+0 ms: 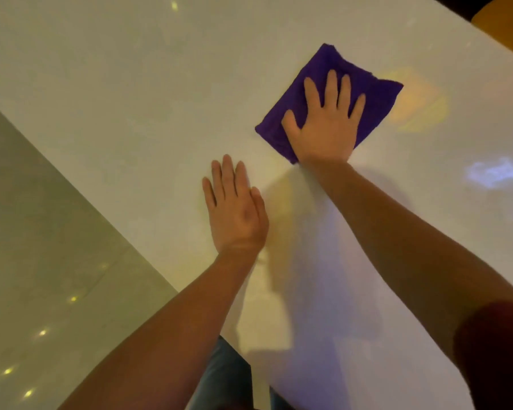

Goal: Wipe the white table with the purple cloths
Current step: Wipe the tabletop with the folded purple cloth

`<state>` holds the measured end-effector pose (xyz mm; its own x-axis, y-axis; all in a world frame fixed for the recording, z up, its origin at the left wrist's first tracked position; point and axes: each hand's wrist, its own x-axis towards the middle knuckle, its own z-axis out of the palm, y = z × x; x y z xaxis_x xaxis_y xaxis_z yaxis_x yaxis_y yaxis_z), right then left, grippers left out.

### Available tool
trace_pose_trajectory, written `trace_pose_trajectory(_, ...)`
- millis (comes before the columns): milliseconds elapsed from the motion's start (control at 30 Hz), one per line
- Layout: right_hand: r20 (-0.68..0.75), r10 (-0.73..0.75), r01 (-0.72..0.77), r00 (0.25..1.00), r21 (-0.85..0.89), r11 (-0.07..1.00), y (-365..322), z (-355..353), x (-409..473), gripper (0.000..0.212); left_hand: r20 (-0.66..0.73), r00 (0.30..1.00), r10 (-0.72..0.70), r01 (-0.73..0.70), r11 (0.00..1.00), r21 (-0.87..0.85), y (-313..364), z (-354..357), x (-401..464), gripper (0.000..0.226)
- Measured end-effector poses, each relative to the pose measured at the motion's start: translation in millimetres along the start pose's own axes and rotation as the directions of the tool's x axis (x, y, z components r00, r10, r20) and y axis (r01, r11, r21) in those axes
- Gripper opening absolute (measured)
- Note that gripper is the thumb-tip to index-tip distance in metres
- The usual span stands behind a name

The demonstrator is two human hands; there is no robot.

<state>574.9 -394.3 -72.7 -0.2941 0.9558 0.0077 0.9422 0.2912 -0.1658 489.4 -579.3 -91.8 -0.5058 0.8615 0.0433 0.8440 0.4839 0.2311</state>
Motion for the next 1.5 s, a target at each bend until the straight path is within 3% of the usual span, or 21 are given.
trace_pose_trajectory(133, -0.009, 0.037, -0.037, 0.999, -0.009, 0.999, -28, 4, 42, 0.075, 0.020, 1.000, -0.015, 0.015, 0.999, -0.033, -2, -4, 3, 0.057)
trace_pose_trajectory(200, 0.008, 0.029, -0.029, 1.000, -0.007, 1.000, -38, 4, 29, 0.078, 0.024, 1.000, -0.002, 0.007, 0.983, -0.181, -3, -15, 1, 0.055)
trace_pose_trajectory(267, -0.004, 0.009, -0.009, 1.000, 0.001, 1.000, -45, 7, -6, 0.078, -0.006, 1.000, 0.028, -0.028, 0.906, -0.422, -9, -30, -1, 0.058)
trace_pose_trajectory(333, -0.017, -0.015, 0.015, 1.000, 0.004, 1.000, -55, 9, -60, 0.075, -0.090, 0.996, 0.023, -0.068, 0.841, -0.536, -31, -46, 6, 0.059)
trace_pose_trajectory(400, 0.008, -0.030, 0.030, 1.000, 0.006, 1.000, -70, 13, -125, 0.074, -0.156, 0.988, -0.010, -0.066, 0.879, -0.472, -70, -64, 21, 0.057)
trace_pose_trajectory(500, 0.065, 0.004, -0.003, 0.998, -0.011, 1.000, -93, 21, -200, 0.075, -0.152, 0.983, -0.100, 0.049, 0.950, -0.310, -148, -77, 60, 0.055)
trace_pose_trajectory(667, 0.077, 0.012, -0.010, 0.997, -0.034, 0.999, -138, 28, -200, 0.078, -0.060, 0.957, -0.283, 0.277, 0.957, -0.093, -244, -66, 103, 0.058)
trace_pose_trajectory(867, 0.067, -0.074, 0.074, 0.995, -0.004, 0.997, -210, 35, -85, 0.082, -0.085, 0.961, -0.263, 0.257, 0.964, -0.072, -251, -54, 102, 0.053)
trace_pose_trajectory(1133, 0.080, -0.056, 0.059, 0.995, -0.036, 0.998, -287, 57, 58, 0.082, -0.104, 0.966, -0.238, 0.236, 0.971, -0.034, -256, -54, 105, 0.050)
trace_pose_trajectory(1333, 0.072, -0.215, 0.214, 0.974, 0.022, 0.977, -242, 44, -40, 0.076, -0.056, 0.965, -0.256, 0.255, 0.966, -0.032, -254, -60, 103, 0.048)
trace_pose_trajectory(1500, 0.152, -0.184, 0.190, 0.971, -0.023, 0.982, -198, 40, -159, 0.076, -0.071, 0.986, -0.151, 0.151, 0.989, -0.003, -264, -67, 150, 0.048)
